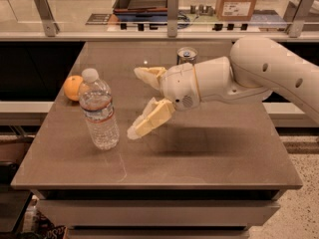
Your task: Pick water bottle
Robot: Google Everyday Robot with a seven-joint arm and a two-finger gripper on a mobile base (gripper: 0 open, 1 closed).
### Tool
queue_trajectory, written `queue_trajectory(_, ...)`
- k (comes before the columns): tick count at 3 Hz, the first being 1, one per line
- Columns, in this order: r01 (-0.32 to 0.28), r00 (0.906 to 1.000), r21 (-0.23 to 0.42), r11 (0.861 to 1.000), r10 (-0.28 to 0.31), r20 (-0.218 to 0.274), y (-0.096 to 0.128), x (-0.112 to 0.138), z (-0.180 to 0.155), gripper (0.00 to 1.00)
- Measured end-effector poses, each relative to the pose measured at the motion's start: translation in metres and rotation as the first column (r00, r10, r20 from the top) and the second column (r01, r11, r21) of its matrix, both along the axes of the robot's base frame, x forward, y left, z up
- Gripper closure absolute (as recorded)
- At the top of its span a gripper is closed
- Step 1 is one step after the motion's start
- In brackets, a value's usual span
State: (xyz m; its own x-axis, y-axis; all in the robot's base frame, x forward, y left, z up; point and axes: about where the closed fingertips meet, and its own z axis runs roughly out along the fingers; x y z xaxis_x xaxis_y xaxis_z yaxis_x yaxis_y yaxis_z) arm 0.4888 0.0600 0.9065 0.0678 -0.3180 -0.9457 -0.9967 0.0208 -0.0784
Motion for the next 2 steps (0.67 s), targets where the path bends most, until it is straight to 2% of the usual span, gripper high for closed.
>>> queue_trajectory(2,-0.034,0.9994,0.093,0.995,0.033,0.004,0.031,-0.013,-0.007,0.00)
